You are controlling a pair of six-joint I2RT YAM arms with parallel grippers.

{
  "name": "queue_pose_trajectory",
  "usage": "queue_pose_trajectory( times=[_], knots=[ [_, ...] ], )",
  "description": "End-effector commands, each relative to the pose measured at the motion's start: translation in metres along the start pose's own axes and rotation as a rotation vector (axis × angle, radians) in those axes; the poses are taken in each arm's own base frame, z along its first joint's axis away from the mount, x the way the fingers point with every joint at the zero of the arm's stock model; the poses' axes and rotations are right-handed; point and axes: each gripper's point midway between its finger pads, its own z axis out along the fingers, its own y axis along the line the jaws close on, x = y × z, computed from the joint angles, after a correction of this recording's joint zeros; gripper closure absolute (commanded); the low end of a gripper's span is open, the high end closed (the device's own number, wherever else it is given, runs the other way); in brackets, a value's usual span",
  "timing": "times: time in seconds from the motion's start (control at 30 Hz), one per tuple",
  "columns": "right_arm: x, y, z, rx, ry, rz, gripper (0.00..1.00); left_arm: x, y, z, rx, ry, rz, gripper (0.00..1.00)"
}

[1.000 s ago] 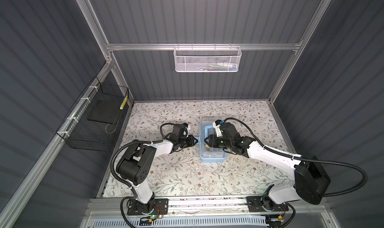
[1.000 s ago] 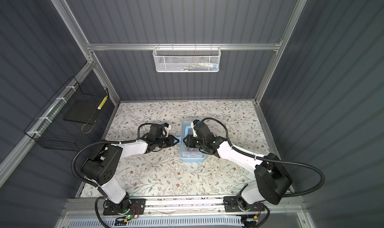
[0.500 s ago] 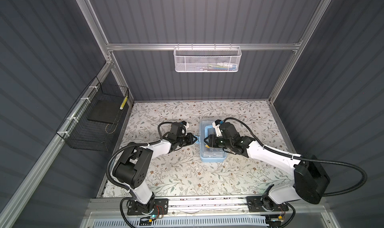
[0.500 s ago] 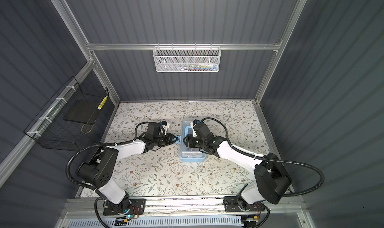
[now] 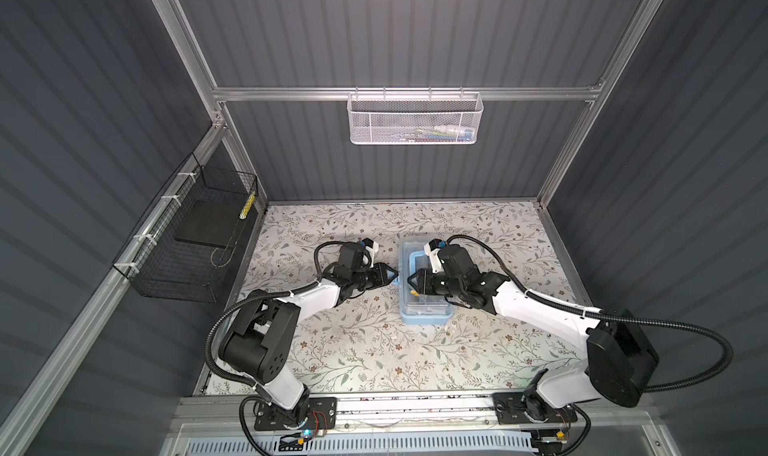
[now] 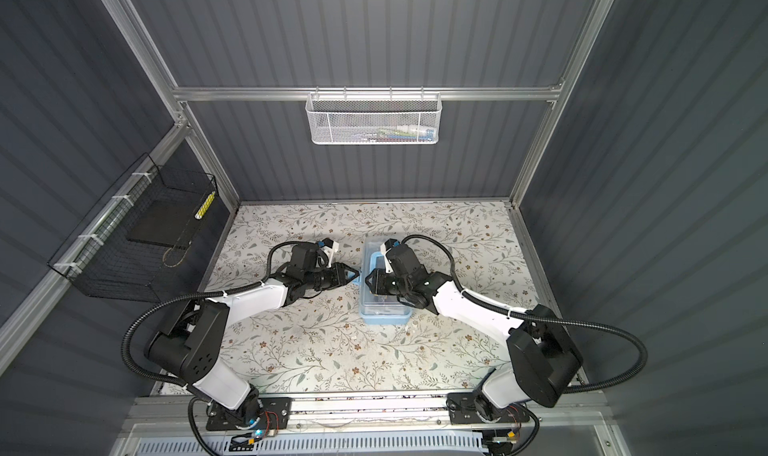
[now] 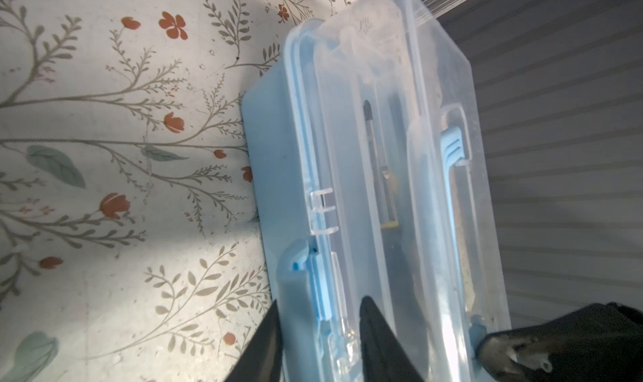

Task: Pack the tool kit

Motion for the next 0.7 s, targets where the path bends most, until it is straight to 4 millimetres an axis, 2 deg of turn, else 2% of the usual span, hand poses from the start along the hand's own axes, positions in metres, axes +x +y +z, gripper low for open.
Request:
queue_pose_trajectory(
  times=[0.0,0.67],
  knots=[
    [0.0340,-0.0344,0.0085,0.125,0.119,0.029,0.59,-0.0099,-0.0200,-0.0084,0.051,-0.027,0.022,0.57],
    [0.0386,-0.0357,0.0121,0.123,0.131,0.034,0.59,-0.0054,-0.0256,-0.0127,0.102,-0.043,0.016,0.62]
  ],
)
